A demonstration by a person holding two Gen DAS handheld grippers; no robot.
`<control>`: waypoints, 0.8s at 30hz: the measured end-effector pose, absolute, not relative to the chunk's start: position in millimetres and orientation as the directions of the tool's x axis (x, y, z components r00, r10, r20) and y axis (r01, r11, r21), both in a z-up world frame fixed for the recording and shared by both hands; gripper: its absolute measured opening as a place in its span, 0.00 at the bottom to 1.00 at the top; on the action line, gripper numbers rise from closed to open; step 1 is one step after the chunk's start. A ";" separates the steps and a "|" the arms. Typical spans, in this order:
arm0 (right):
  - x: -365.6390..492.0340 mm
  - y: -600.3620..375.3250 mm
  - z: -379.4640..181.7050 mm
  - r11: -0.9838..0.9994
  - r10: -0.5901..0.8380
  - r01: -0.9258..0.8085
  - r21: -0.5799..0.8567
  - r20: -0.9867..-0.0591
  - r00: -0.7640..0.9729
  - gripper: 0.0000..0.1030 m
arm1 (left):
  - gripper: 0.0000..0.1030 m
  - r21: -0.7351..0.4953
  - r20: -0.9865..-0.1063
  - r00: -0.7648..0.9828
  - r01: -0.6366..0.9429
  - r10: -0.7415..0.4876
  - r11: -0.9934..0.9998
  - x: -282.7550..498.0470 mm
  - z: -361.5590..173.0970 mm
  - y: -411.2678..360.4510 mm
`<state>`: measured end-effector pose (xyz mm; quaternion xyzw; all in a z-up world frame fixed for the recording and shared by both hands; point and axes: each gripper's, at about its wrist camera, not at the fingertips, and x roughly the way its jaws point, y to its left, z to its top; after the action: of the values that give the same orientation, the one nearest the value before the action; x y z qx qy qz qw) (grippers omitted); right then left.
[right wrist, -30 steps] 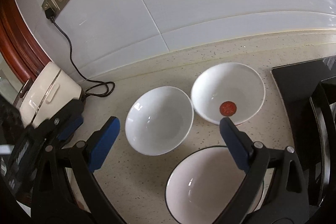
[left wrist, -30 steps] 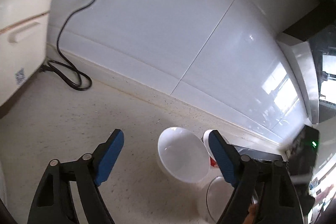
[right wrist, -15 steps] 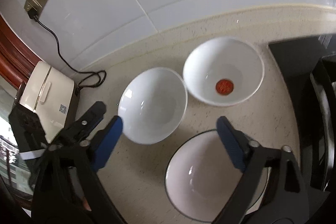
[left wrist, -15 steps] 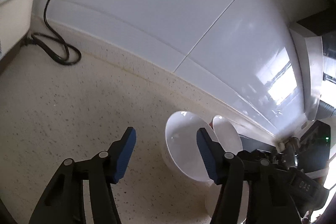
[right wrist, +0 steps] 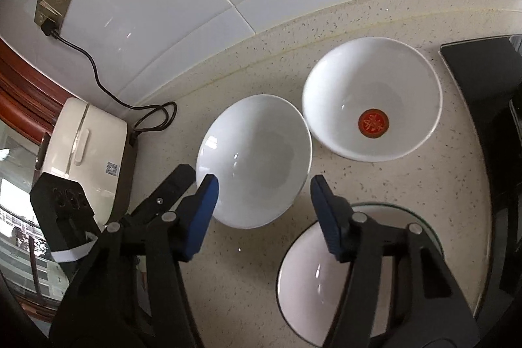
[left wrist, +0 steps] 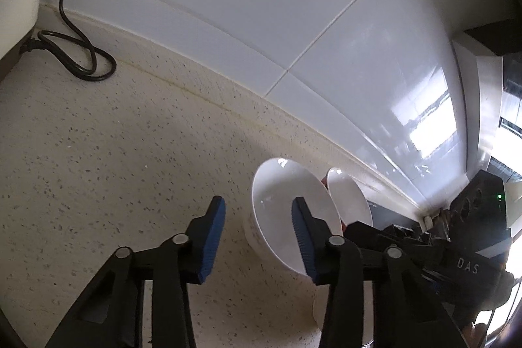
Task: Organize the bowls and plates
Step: 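Grasp the rim of a plain white bowl with both grippers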
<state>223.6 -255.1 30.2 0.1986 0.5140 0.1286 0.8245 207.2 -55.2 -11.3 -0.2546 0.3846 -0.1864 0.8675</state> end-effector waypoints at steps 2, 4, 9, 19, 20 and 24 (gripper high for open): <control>225.7 -251.2 26.2 0.891 0.413 -0.012 0.453 -0.800 0.435 0.60 | 0.36 -0.577 -0.584 0.626 0.127 -0.516 0.807 207.9 -14.3 -58.4; 227.2 -249.6 23.8 0.899 0.398 -0.013 0.438 -0.804 0.443 0.58 | 0.32 -0.574 -0.594 0.620 0.122 -0.513 0.810 209.1 -17.5 -59.4; 228.5 -243.0 18.6 0.929 0.335 -0.018 0.370 -0.817 0.470 0.49 | 0.30 -0.570 -0.593 0.619 0.129 -0.515 0.811 209.6 -18.7 -62.2; 226.9 -228.8 14.8 0.962 0.266 -0.085 0.261 -0.813 0.519 0.33 | 0.29 -0.514 -0.628 0.605 0.150 -0.489 0.845 211.9 -21.4 -76.9; 226.6 -226.5 14.9 0.963 0.263 -0.092 0.253 -0.813 0.519 0.33 | 0.28 -0.500 -0.633 0.610 0.147 -0.476 0.854 211.2 -20.9 -76.8; 224.5 -220.9 14.4 0.958 0.283 -0.115 0.262 -0.809 0.515 0.33 | 0.20 -0.462 -0.654 0.619 0.128 -0.435 0.877 212.0 -19.7 -73.7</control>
<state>224.5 -220.9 14.4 0.0878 0.4787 0.1150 0.8660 212.0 -73.6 -19.7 -0.1888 0.4060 -0.1600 0.8797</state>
